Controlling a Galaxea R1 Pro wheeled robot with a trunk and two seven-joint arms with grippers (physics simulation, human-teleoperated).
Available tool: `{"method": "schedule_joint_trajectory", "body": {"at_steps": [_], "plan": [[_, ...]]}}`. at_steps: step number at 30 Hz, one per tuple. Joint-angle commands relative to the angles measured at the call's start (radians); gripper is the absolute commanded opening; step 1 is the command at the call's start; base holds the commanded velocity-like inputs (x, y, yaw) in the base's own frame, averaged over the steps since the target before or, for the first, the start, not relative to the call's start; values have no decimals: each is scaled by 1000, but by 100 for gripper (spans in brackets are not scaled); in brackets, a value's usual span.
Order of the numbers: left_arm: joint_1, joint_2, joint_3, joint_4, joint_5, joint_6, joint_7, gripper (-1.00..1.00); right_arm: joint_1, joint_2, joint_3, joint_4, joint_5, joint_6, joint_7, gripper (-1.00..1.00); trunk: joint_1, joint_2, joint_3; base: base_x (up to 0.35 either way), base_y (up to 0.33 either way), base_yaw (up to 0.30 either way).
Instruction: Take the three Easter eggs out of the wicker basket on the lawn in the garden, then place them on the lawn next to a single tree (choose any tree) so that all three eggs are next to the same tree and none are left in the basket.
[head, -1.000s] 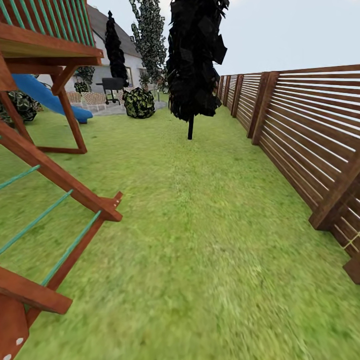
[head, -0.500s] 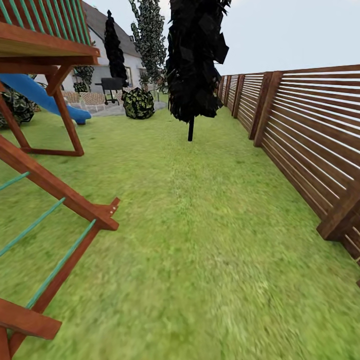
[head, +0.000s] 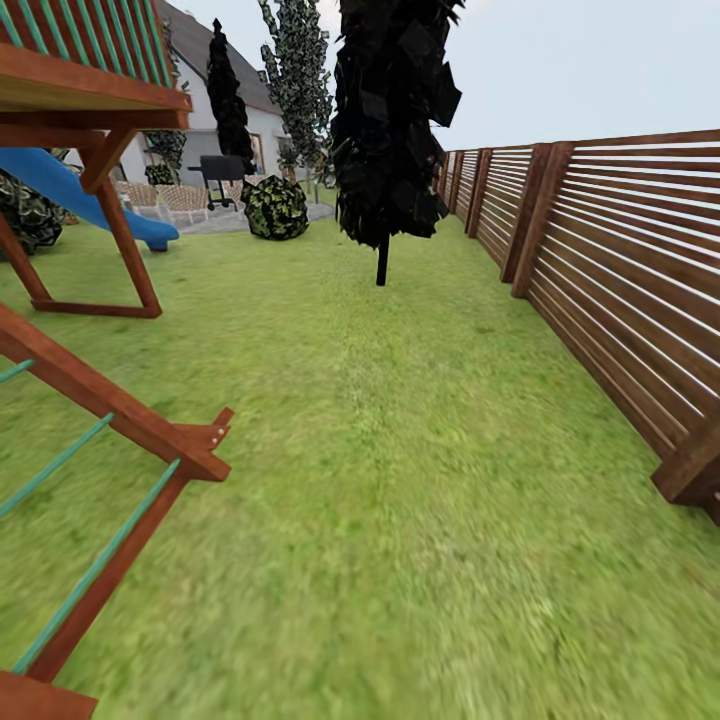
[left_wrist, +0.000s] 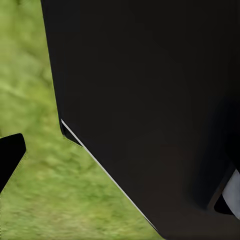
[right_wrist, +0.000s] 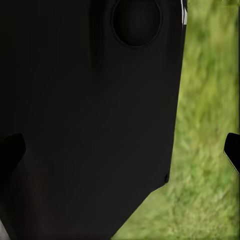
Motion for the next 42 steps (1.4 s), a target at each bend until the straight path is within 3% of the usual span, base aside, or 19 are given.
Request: {"method": "schedule_joint_trajectory", "body": {"at_steps": [1,42], "plan": [[0,0,1,-1,1,-1,-1,100,-1,0,0,1,0,-3,0,100,1,0,-1,340,0,0],[0,0,1,-1,1,-1,-1,100,-1,2,3,1,2,-4,0,100,1,0,-1,340,0,0]]}}
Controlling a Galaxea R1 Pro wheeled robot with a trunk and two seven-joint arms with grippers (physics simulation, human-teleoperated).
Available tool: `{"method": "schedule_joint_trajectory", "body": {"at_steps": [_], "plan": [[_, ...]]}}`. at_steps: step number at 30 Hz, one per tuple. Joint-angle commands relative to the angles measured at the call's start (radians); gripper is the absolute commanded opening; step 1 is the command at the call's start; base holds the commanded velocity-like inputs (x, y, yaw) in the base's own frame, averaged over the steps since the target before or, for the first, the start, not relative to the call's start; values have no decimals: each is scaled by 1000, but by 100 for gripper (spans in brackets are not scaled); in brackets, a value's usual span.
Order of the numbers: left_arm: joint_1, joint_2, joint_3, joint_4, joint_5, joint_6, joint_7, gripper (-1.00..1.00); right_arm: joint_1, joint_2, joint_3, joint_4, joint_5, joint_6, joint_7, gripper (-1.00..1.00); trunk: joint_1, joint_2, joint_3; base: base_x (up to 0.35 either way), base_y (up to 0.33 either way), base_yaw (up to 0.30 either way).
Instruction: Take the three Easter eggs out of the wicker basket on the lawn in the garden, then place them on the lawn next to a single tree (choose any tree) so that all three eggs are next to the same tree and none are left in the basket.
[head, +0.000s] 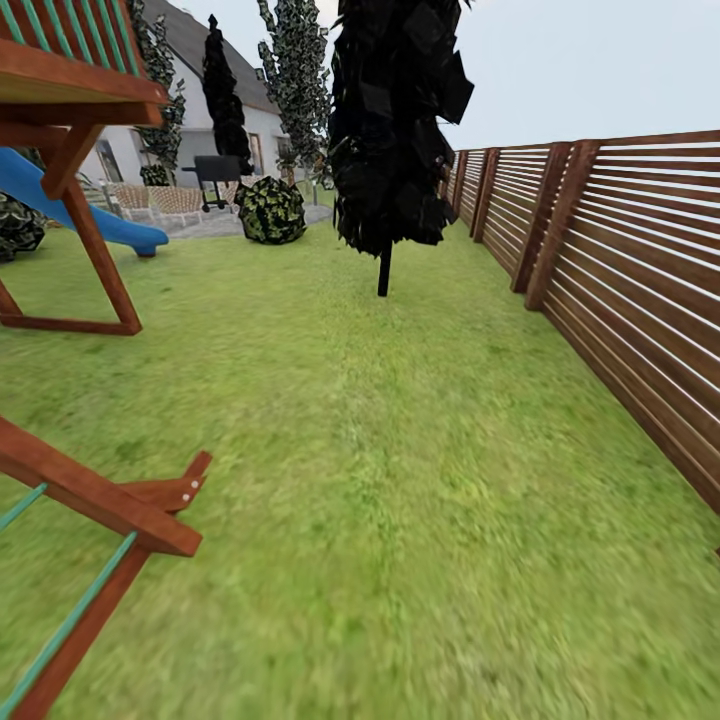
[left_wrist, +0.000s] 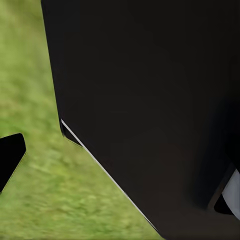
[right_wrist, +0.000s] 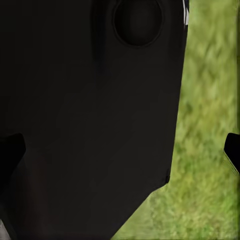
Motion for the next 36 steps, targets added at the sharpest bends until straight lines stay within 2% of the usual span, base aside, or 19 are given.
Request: {"method": "schedule_joint_trajectory", "body": {"at_steps": [1,36], "plan": [[0,0,1,-1,1,-1,-1,100,-1,0,0,1,0,-4,0,100,1,0,-1,340,0,0],[0,0,1,-1,1,-1,-1,100,-1,0,0,1,1,-4,-1,100,1,0,-1,340,0,13]]}}
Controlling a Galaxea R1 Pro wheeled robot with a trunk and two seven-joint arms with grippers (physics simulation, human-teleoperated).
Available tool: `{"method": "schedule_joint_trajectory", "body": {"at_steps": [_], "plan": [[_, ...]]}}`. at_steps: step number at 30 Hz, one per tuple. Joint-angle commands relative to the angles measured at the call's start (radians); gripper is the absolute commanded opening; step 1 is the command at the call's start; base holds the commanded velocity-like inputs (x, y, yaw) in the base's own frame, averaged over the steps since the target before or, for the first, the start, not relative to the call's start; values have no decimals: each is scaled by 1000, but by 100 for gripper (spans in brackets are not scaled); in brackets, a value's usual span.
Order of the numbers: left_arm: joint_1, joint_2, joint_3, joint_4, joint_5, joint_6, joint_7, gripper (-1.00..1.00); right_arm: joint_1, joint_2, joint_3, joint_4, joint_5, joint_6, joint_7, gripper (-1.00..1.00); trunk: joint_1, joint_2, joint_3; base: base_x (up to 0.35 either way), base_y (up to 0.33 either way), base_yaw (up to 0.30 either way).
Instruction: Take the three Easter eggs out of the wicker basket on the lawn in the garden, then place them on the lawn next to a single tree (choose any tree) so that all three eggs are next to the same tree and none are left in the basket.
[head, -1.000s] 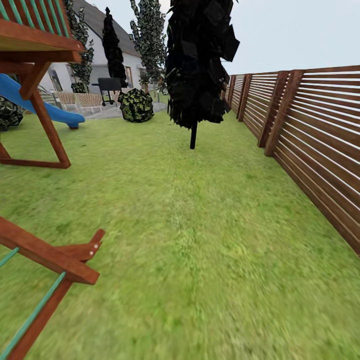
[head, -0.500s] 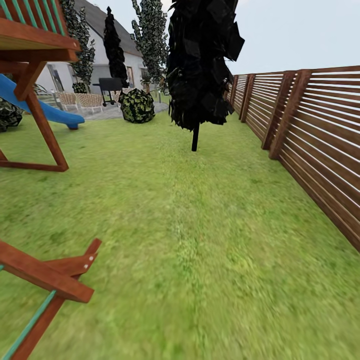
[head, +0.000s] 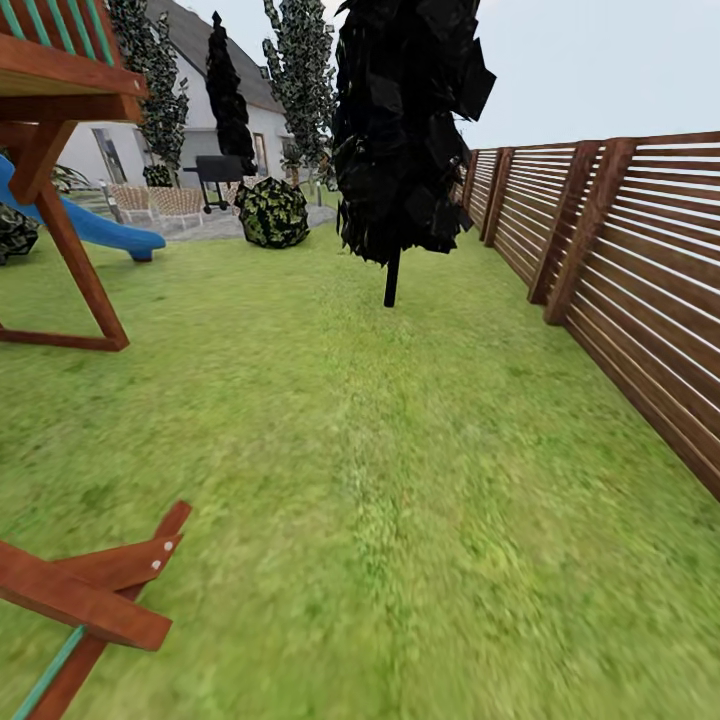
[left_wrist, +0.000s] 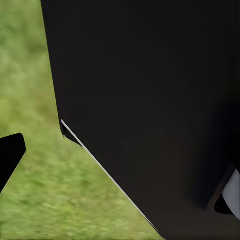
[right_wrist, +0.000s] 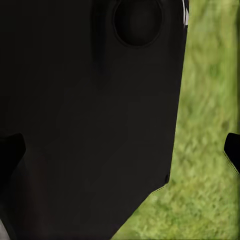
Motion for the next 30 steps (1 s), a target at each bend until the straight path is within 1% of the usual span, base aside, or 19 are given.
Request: {"method": "schedule_joint_trajectory", "body": {"at_steps": [1,10,30], "plan": [[0,0,1,-1,1,-1,-1,100,0,0,0,1,0,-4,0,100,1,0,-1,340,0,36],[0,0,1,-1,1,-1,-1,100,0,0,0,1,0,-4,1,100,1,0,-1,340,0,49],[0,0,1,-1,1,-1,-1,100,0,0,0,1,0,-4,1,100,1,0,-1,332,0,2]]}}
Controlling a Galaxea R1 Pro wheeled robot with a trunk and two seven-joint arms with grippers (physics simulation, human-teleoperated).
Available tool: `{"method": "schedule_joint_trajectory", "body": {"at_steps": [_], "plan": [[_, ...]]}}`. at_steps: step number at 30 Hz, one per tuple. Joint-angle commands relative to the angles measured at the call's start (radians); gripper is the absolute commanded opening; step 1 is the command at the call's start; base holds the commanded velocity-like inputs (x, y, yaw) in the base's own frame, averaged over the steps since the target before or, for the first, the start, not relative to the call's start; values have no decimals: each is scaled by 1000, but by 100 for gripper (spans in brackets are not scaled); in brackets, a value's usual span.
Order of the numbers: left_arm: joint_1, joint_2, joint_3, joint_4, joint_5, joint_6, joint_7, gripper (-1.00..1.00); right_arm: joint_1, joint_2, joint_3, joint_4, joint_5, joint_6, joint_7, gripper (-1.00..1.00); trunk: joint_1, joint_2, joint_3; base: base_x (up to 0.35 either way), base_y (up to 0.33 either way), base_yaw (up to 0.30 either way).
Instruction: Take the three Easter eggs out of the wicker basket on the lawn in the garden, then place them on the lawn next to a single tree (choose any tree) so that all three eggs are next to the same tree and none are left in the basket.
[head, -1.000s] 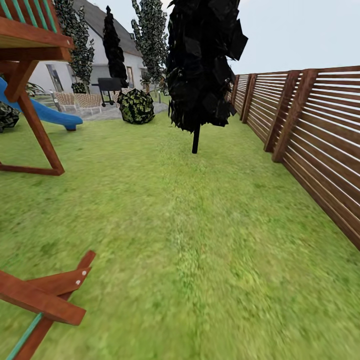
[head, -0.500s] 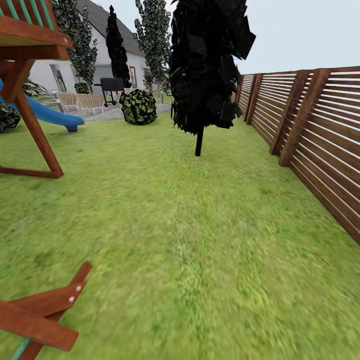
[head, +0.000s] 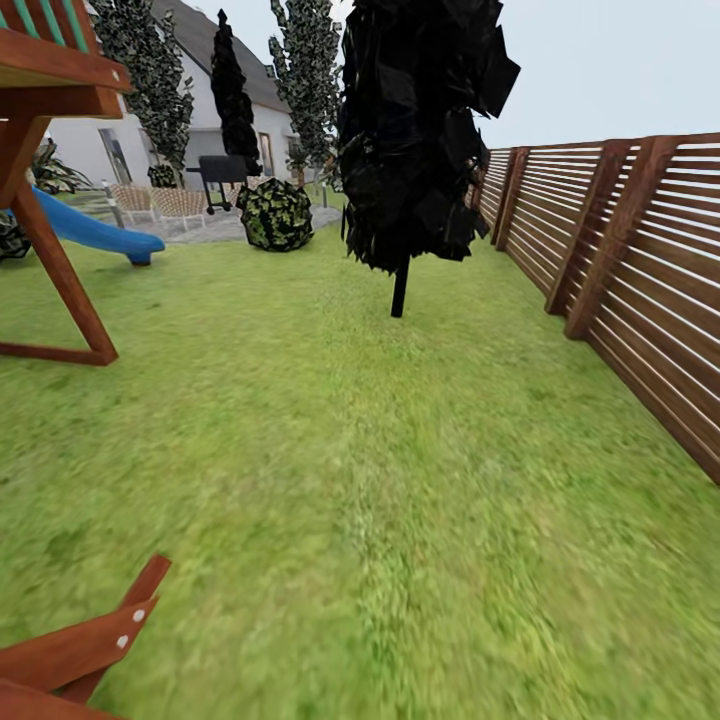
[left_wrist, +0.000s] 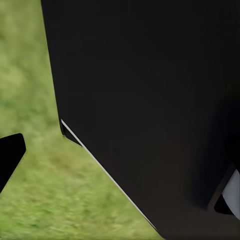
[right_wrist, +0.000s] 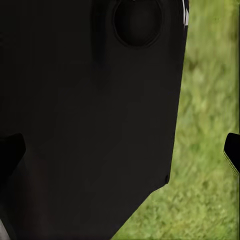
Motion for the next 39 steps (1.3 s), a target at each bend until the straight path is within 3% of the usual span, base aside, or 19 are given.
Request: {"method": "schedule_joint_trajectory", "body": {"at_steps": [1,28,39], "plan": [[0,0,1,-1,1,-1,-1,100,0,0,0,1,0,-4,0,100,1,0,-1,315,0,35],[0,0,1,-1,1,-1,-1,100,0,0,0,1,0,-4,0,100,1,0,-1,305,0,41],[0,0,1,-1,1,-1,-1,100,0,0,0,1,0,-4,0,100,1,0,-1,281,0,275]]}}
